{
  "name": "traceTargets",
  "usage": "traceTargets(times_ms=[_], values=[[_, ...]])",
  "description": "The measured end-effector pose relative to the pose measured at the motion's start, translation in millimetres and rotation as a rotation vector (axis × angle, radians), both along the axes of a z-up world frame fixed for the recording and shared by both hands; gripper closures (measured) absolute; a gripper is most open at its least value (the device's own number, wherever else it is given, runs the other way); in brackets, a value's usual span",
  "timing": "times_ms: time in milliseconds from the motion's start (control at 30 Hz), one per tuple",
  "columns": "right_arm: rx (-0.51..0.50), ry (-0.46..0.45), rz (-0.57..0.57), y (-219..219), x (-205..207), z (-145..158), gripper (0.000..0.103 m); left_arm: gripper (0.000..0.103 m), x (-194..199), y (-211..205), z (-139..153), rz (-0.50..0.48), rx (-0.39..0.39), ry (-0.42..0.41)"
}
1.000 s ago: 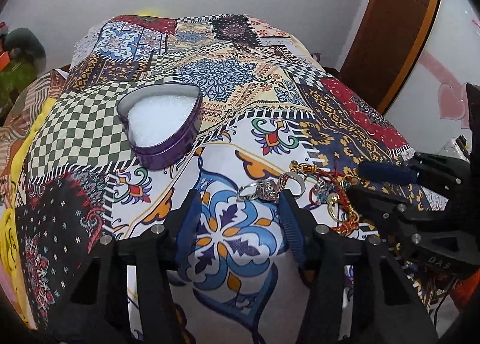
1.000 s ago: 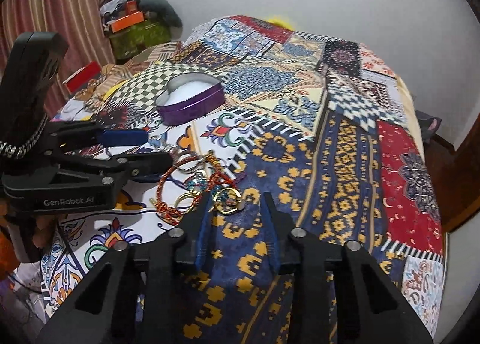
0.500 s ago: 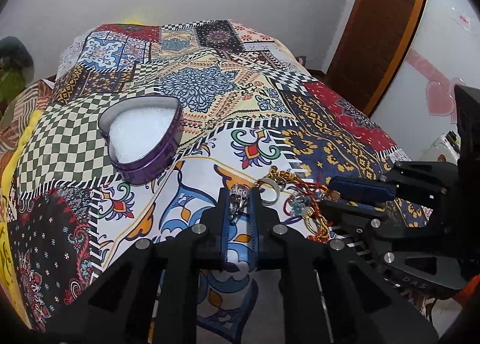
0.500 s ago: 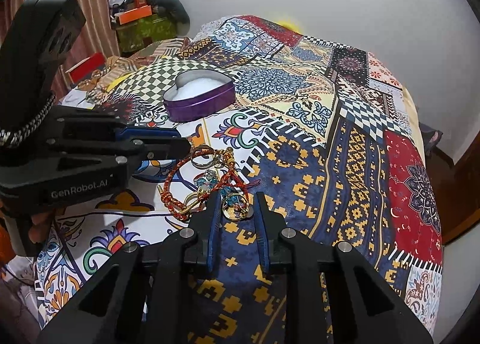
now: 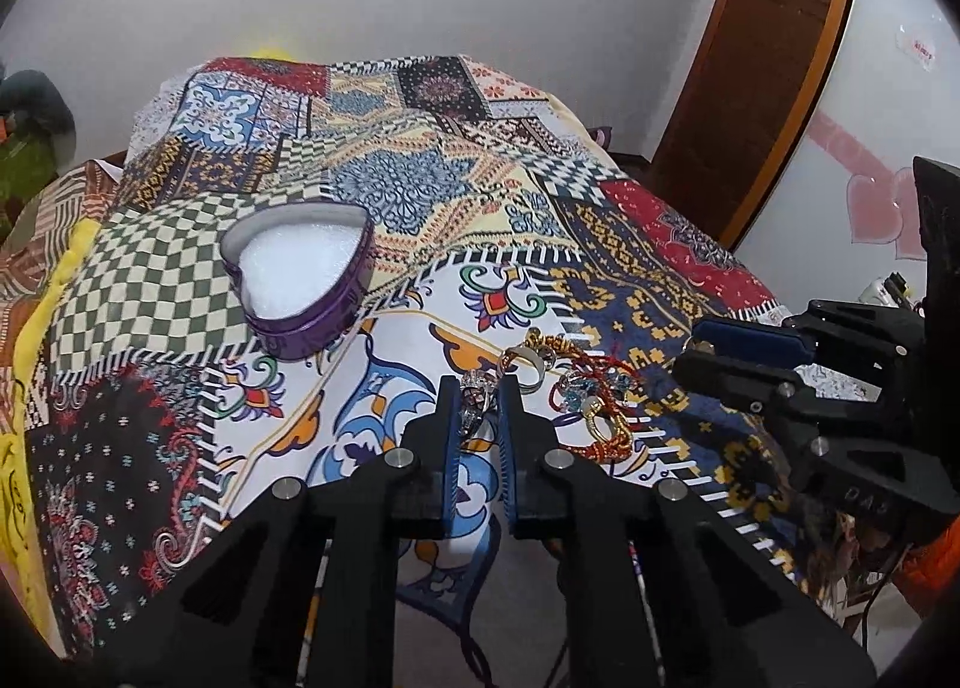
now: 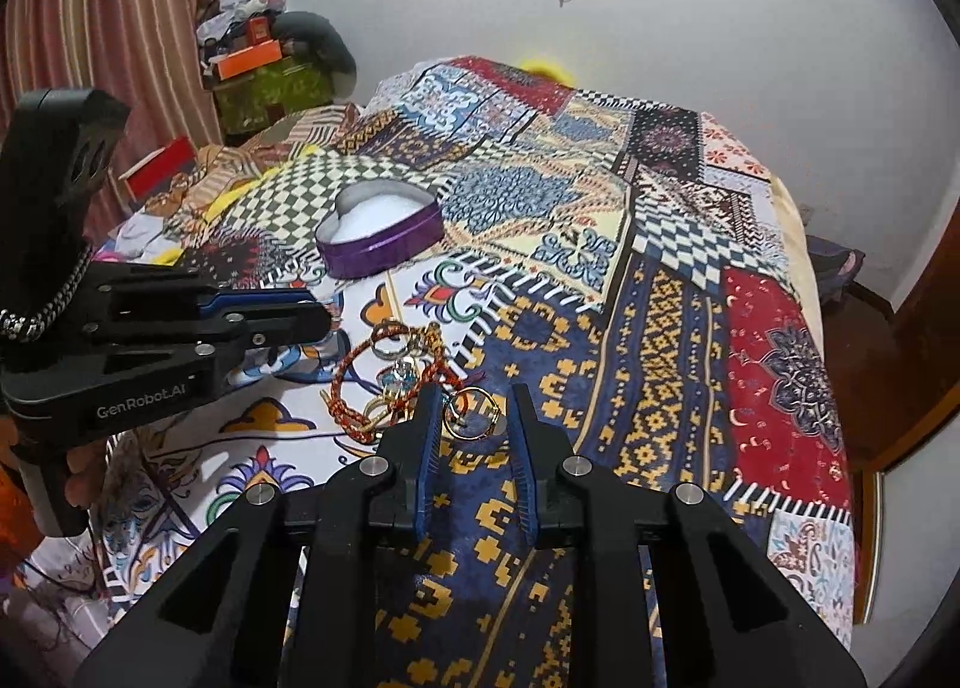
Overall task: Organize jewelry
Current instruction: 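Grasp a silver keychain with the left tool while the right tool grasps a gold ring, then carry both held pieces over the purple heart tin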
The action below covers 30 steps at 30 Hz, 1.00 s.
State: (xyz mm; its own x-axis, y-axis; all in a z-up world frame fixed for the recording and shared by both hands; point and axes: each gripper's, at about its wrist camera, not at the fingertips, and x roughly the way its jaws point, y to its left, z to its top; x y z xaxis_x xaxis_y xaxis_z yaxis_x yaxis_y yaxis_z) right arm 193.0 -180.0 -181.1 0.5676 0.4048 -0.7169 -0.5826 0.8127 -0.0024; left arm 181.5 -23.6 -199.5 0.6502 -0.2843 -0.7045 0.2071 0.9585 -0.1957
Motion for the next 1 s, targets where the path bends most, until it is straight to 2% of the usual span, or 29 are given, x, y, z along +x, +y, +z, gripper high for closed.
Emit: traceTargets(times_ms=[267,600,867,1000], values=[[0.067,-0.074,-0.018,7,6,31,0.083,0.092,-8,14,23,0.046,0.027,-0.065],[0.148,-0.158,0.021,42,19,66,0.083,0.092,-3,39,55,0.114,0.052,-0.161],[0.164,-0.189,0.065,75,31,74,0.083,0.092,15,64,65,0.161,0.051,-0.192],[0.168,-0.163,0.084,87,46,68,0.083,0.092,27,74,63,0.191,0.075,-0.19]])
